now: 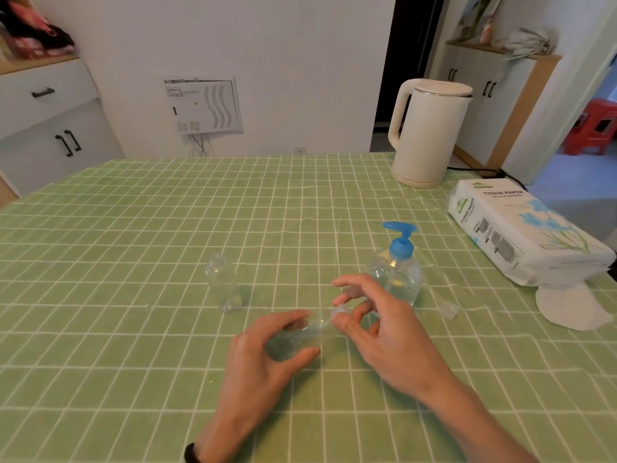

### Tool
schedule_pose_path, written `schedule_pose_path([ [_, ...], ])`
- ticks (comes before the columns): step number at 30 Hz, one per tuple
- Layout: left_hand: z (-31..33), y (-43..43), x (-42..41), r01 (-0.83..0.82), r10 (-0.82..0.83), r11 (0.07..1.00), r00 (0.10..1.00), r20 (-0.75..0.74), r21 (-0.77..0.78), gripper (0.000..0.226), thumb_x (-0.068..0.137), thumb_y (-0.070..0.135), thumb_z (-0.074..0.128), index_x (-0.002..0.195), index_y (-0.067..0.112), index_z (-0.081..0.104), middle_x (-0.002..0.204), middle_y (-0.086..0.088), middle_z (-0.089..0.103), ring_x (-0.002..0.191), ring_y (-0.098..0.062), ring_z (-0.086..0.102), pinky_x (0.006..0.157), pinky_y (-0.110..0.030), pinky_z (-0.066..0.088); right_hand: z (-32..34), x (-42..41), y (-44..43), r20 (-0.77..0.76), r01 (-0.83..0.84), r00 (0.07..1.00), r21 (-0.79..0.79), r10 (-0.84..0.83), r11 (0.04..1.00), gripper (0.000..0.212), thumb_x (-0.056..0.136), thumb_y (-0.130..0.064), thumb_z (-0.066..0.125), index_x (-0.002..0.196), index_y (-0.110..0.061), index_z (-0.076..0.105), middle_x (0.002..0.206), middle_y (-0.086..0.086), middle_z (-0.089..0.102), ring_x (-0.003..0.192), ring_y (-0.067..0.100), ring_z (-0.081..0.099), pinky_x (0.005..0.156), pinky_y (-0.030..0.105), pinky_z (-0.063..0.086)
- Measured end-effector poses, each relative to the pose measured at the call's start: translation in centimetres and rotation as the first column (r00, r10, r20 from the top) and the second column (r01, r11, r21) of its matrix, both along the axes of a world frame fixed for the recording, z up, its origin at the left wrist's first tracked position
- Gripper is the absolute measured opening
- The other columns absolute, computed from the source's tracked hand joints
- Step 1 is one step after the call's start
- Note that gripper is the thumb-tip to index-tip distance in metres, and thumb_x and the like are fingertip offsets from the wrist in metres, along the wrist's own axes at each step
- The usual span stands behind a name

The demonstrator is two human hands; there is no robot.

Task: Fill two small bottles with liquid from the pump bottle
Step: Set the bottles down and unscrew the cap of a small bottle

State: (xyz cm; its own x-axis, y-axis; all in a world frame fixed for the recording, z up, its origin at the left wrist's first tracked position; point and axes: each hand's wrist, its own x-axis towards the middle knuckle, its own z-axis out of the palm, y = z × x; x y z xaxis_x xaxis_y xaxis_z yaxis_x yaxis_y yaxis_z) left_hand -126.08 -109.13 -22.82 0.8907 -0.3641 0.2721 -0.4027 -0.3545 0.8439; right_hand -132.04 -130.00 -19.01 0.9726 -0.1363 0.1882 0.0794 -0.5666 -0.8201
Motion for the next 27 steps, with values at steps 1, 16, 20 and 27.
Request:
schedule_pose_path([
  [1, 0.0, 0.0, 0.0, -0.003, 0.003, 1.000, 1.000, -0.002, -0.004, 0.052, 0.068, 0.028, 0.095, 0.115, 0.036, 0.075, 0.110, 0.028, 0.075, 0.105, 0.005, 0.069, 0.090, -0.005, 0.047, -0.1, 0.0, -0.2, -0.002, 0.007, 1.000, -0.023, -0.007, 1.000, 0.042, 0.100, -0.032, 0.075, 0.131, -0.053, 0.057, 0.121, -0.030, 0.064, 0.092, 0.007, 0.067, 0.070, 0.017, 0.053],
  [16, 0.0, 0.1, -0.1, -0.007, 0.007, 1.000, 1.000, -0.028, 0.011, 0.054, 0.069, 0.024, 0.094, 0.118, 0.033, 0.074, 0.111, 0.021, 0.076, 0.105, 0.009, 0.067, 0.092, -0.003, 0.047, 0.2, -0.3, -1.0, -0.061, -0.013, 0.998, -0.108, 0.006, 0.994, 0.056, 0.091, -0.057, 0.075, 0.142, -0.056, 0.052, 0.125, -0.040, 0.056, 0.084, 0.005, 0.070, 0.076, 0.018, 0.057],
  [20, 0.1, 0.1, -0.2, 0.002, -0.002, 1.000, 1.000, -0.028, 0.007, 0.053, 0.070, 0.024, 0.094, 0.119, 0.032, 0.074, 0.110, 0.021, 0.076, 0.105, 0.008, 0.067, 0.092, -0.004, 0.047, 0.4, -0.1, -0.7, 0.022, 0.008, 1.000, -0.110, -0.005, 0.994, 0.009, 0.097, -0.040, 0.075, 0.106, -0.037, 0.076, 0.101, -0.024, 0.072, 0.084, 0.009, 0.067, 0.072, 0.014, 0.051],
  [27, 0.1, 1.5, 0.2, -0.008, 0.007, 1.000, 0.999, -0.032, -0.030, 0.052, 0.069, 0.035, 0.089, 0.118, 0.034, 0.073, 0.112, 0.030, 0.074, 0.106, 0.008, 0.067, 0.091, -0.002, 0.046, 0.7, -1.7, -2.3, 0.079, 0.065, 0.995, -0.066, -0.060, 0.996, 0.026, 0.100, -0.020, 0.073, 0.111, -0.043, 0.072, 0.108, -0.021, 0.070, 0.094, 0.015, 0.068, 0.072, 0.027, 0.055],
])
